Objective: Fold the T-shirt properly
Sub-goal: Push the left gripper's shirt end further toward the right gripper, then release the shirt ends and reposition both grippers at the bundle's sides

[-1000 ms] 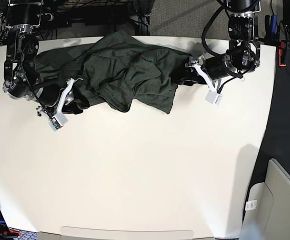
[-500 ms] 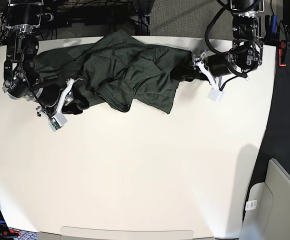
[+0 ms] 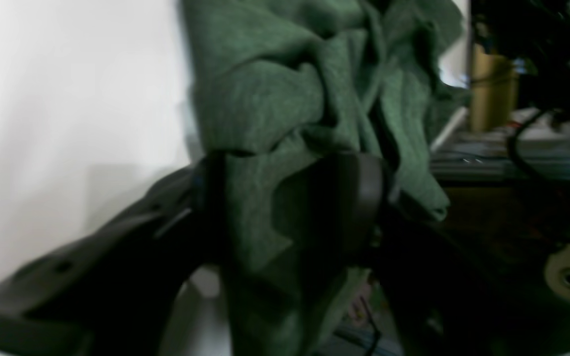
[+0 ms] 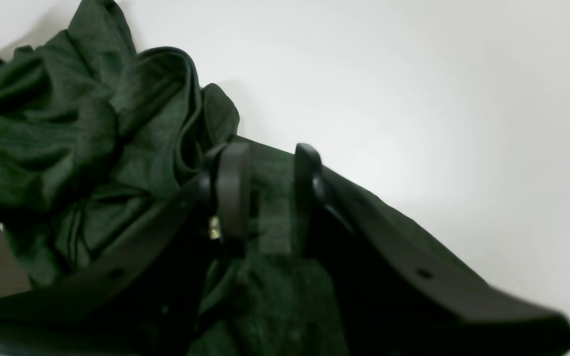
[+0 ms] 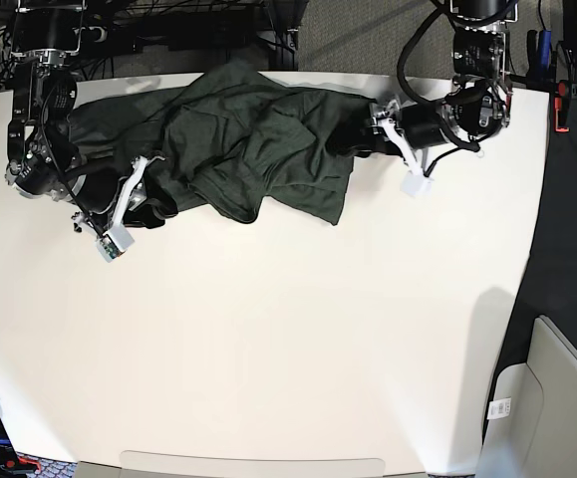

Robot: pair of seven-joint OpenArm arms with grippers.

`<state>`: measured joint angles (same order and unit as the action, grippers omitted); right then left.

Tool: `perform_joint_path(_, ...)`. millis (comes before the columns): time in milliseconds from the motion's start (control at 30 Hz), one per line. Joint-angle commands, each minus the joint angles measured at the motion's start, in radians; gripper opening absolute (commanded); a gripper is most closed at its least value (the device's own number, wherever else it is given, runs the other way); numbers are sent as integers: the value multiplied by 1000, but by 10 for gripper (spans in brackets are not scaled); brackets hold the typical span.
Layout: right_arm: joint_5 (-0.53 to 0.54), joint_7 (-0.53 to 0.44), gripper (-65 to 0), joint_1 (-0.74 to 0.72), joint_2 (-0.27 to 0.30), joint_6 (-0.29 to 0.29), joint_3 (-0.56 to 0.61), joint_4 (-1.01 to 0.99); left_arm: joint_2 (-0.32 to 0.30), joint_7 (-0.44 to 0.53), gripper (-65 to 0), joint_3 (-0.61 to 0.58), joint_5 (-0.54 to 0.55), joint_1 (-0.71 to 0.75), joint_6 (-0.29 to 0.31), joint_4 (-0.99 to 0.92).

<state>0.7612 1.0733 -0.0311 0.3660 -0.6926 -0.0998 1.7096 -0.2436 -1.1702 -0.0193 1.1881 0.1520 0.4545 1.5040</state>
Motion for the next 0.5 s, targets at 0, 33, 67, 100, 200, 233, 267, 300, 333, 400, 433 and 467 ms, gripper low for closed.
perform_joint_path(0, 19, -21, -512, -17, 15, -6, -5, 14, -6, 9, -410, 2, 19, -13, 2, 8)
perform_joint_path(33, 19, -21, -512, -17, 17, -6, -5, 14, -6, 26, -439, -1, 19, -21, 3, 8)
perform_joint_path(67, 19, -21, -512, -17, 17, -6, -5, 14, -6, 37, -468, -1, 17, -25, 3, 8)
perform_joint_path(100, 19, -21, -512, -16, 17, -6, -5, 14, -6, 48, -501, -1, 17, -29, 3, 8)
perform_joint_path(200, 19, -21, -512, -14, 18, -6, -5, 16, -9, 69, -617, 8, 16, -33, 2, 0)
perform_joint_path(233, 19, -21, -512, -13, 18, -6, -5, 17, -10, 82, -647, 8, 16, -47, 2, 0)
perform_joint_path(267, 19, -21, -511, -11, 20, -6, -5, 17, -12, 97, -650, 8, 14, -61, 0, -1)
perform_joint_path(300, 19, -21, -509, -10, 26, -6, -5, 17, -15, 109, -650, 12, 14, -67, 0, -1)
perform_joint_path(333, 19, -21, -509, -5, 38, -6, -5, 17, -23, 126, -649, 28, 14, -70, 0, -1)
perform_joint_path(400, 19, -21, -508, 1, 52, -6, -5, 17, -24, 152, -649, 75, 16, -73, -1, -1)
perform_joint_path(433, 19, -21, -508, 1, 52, -6, -5, 16, -24, 160, -649, 106, 17, -73, -1, -1)
perform_joint_path(467, 19, -21, -508, 1, 54, -6, -5, 16, -24, 163, -649, 140, 16, -73, -1, -1)
